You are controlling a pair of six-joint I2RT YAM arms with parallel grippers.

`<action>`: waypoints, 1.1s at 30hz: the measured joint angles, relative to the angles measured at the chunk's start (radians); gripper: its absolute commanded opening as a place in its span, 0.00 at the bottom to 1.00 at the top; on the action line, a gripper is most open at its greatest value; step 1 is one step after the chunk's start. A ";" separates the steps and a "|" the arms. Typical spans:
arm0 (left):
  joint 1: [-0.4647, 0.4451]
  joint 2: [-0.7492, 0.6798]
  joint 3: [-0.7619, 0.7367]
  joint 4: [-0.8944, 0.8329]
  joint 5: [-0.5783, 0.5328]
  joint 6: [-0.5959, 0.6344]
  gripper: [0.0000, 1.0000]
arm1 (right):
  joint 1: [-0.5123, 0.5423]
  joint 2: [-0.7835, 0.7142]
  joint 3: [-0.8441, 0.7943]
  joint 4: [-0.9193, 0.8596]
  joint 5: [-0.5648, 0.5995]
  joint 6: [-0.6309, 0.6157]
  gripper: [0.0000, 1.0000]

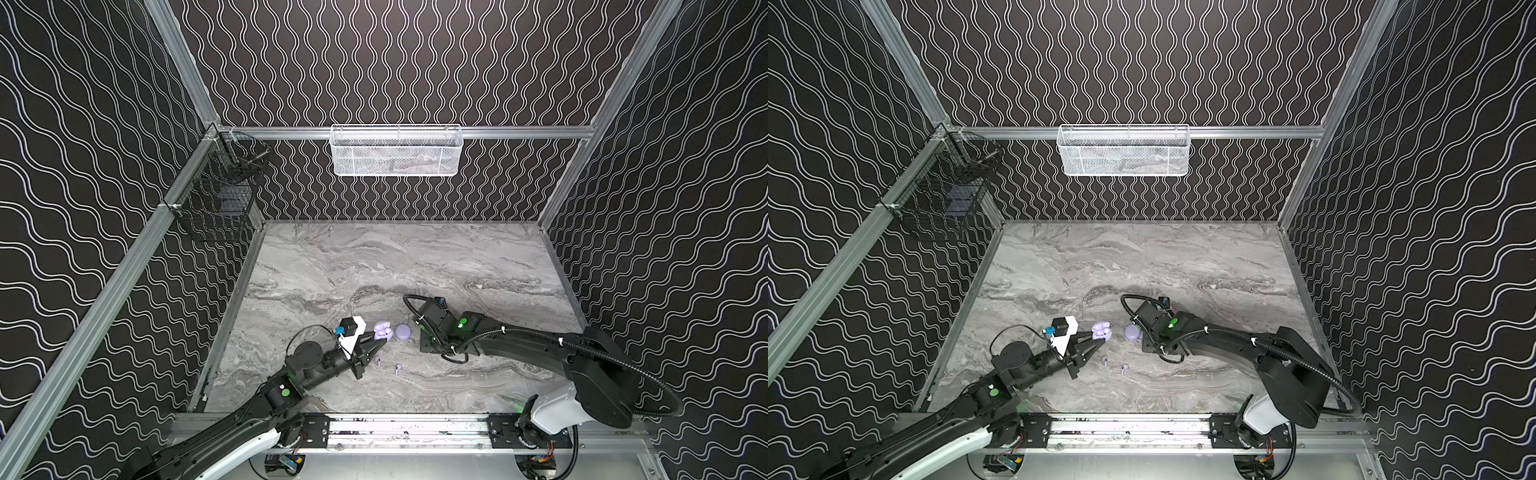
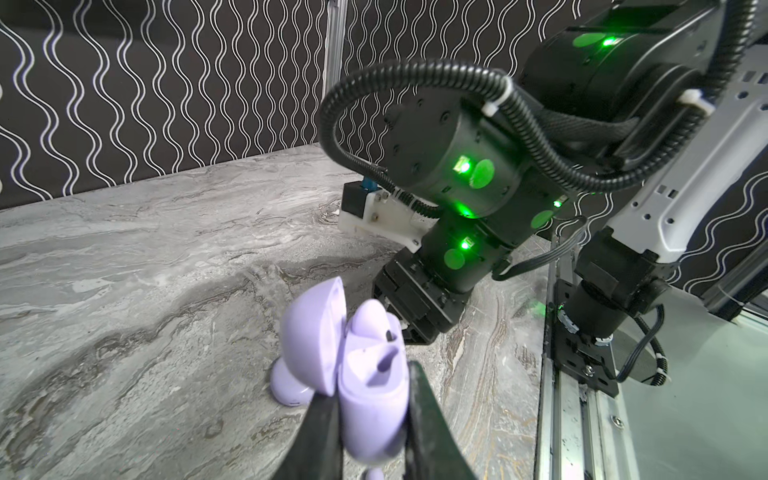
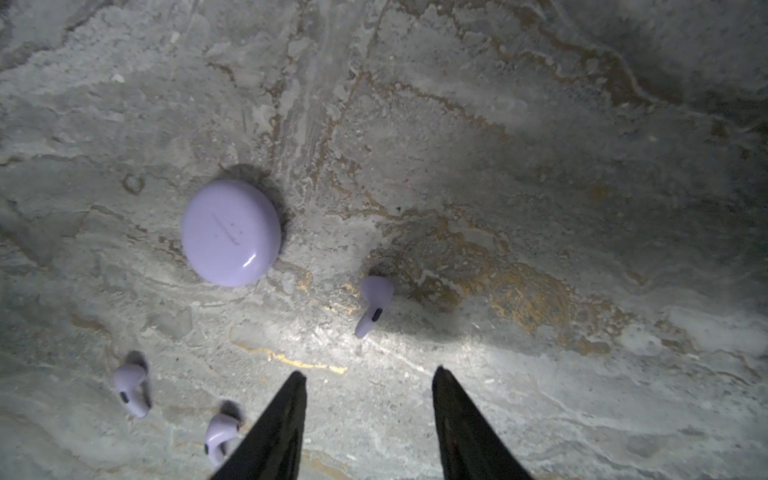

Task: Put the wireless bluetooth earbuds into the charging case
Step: 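Move the open right gripper over a lavender earbud beside the round case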

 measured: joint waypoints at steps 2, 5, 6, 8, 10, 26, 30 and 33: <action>0.000 0.002 0.000 0.002 0.010 0.000 0.00 | 0.000 0.010 0.000 0.010 0.000 0.000 0.53; 0.000 0.009 0.000 0.003 0.013 0.000 0.00 | -0.001 0.038 0.004 0.017 0.000 -0.001 0.53; 0.000 0.010 0.000 0.003 0.013 0.000 0.00 | -0.001 0.047 0.009 0.016 0.002 -0.002 0.53; 0.000 0.008 0.000 0.001 0.014 0.000 0.00 | -0.001 0.066 0.023 0.018 0.006 -0.005 0.53; 0.000 0.001 0.000 0.002 0.013 0.000 0.00 | -0.001 0.084 0.031 0.017 0.015 -0.008 0.53; 0.000 0.006 -0.006 0.031 0.035 -0.001 0.00 | -0.002 0.148 0.041 0.005 0.047 -0.023 0.52; 0.000 0.003 -0.006 0.032 0.039 -0.001 0.00 | -0.002 0.162 0.041 0.004 0.053 -0.023 0.52; 0.000 0.002 -0.006 0.032 0.039 -0.001 0.00 | -0.002 0.171 0.041 0.003 0.055 -0.023 0.52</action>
